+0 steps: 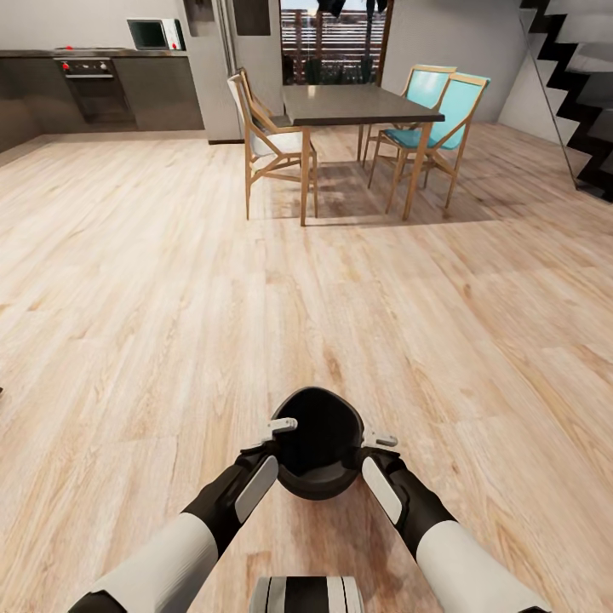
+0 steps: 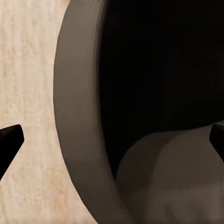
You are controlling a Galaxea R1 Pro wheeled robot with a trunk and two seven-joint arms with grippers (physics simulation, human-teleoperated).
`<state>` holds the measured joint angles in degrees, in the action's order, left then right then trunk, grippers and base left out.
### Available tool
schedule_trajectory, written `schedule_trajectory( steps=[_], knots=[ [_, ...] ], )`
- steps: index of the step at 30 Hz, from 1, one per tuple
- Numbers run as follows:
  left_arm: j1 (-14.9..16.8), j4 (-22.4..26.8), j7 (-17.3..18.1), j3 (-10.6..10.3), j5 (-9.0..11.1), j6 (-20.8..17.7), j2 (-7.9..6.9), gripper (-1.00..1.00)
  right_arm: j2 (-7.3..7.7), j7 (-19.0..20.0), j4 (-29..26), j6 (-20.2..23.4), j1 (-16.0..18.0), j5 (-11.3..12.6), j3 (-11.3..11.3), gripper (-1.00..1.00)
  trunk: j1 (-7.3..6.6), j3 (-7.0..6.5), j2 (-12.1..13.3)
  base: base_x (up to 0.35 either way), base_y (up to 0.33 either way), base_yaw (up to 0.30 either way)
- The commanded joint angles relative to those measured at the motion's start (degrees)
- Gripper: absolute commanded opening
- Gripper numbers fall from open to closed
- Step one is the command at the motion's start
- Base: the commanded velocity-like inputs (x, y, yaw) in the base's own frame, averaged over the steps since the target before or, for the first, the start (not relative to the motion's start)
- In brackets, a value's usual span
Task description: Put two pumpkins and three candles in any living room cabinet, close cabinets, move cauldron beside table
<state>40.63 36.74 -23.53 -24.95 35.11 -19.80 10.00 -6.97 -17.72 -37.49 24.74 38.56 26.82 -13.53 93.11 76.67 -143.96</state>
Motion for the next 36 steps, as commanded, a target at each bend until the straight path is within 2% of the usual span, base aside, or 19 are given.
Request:
schedule_trajectory(
  steps=[1, 2, 9, 10, 36],
  knots=[
    [0.0, 0.1, -0.5, -0.1, 0.4, -0.1, 0.0, 1.0, 0.04, -0.6, -0.1, 0.1, 0.0, 0.6, -0.3, 1.0, -0.01, 0.04, 0.0, 0.0, 0.0, 0.0],
    [0.0, 0.1, -0.5, -0.1, 0.4, -0.1, 0.0, 1.0, 0.03, -0.6, -0.1, 0.1, 0.0, 0.6, -0.3, -1.0, -0.01, 0.04, 0.0, 0.0, 0.0, 0.0],
    [0.0, 0.1, -0.5, -0.1, 0.4, -0.1, 0.0, 1.0, 0.03, -0.6, -0.1, 0.1, 0.0, 0.6, -0.3, -1.0, -0.01, 0.04, 0.0, 0.0, 0.0, 0.0],
    [0.0, 0.1, -0.5, -0.1, 0.4, -0.1, 0.0, -1.0, 0.03, -0.6, -0.1, 0.1, 0.0, 0.6, -0.3, -1.0, -0.01, 0.04, 0.0, 0.0, 0.0, 0.0],
    [0.0, 0.1, -0.5, -0.1, 0.4, -0.1, 0.0, -1.0, 0.11, -0.6, -0.1, 0.1, 0.0, 0.7, -0.4, -1.0, -0.01, 0.04, 0.0, 0.0, 0.0, 0.0]
  ],
)
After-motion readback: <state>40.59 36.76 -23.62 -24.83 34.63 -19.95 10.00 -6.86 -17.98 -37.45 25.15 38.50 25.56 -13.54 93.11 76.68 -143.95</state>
